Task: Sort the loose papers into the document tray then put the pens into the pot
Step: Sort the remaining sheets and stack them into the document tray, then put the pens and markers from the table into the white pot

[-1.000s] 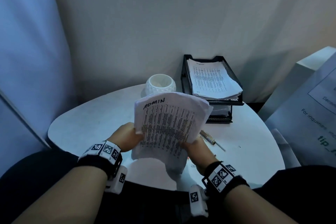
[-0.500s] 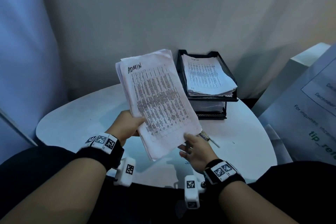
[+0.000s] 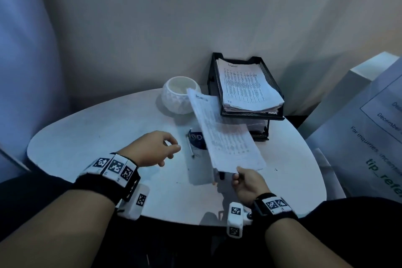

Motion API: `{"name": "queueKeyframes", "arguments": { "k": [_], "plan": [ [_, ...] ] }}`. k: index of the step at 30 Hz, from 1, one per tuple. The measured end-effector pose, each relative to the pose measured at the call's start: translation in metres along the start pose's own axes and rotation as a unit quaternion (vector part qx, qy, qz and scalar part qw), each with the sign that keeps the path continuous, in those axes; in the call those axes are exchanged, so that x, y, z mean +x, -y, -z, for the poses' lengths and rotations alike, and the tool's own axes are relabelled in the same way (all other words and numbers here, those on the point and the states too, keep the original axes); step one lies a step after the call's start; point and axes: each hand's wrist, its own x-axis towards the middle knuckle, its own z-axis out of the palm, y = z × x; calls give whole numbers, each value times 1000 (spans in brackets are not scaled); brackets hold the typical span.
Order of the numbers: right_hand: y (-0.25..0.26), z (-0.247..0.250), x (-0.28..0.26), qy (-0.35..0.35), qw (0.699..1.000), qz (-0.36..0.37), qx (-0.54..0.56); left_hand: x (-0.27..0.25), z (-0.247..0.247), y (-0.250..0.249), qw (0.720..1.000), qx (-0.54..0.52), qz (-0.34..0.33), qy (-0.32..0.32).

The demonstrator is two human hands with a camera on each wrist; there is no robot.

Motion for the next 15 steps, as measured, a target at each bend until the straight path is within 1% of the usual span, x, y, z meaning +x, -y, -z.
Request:
{"name": "queueKeyframes", "arguments": {
  "k": [4, 8, 12, 15],
  "plan": [
    [27, 6, 22, -58, 998, 17, 30, 0, 2, -2, 996, 79, -6, 42],
    [59, 4, 53, -87, 995, 38, 38, 1, 1, -4, 989, 120, -13, 81],
    [84, -16, 69, -101, 993, 56, -7, 4, 0, -6, 980, 168, -21, 105],
    [95, -31, 82, -117, 989, 70, -50, 6, 1, -7, 979, 172, -17, 110]
  ]
}}
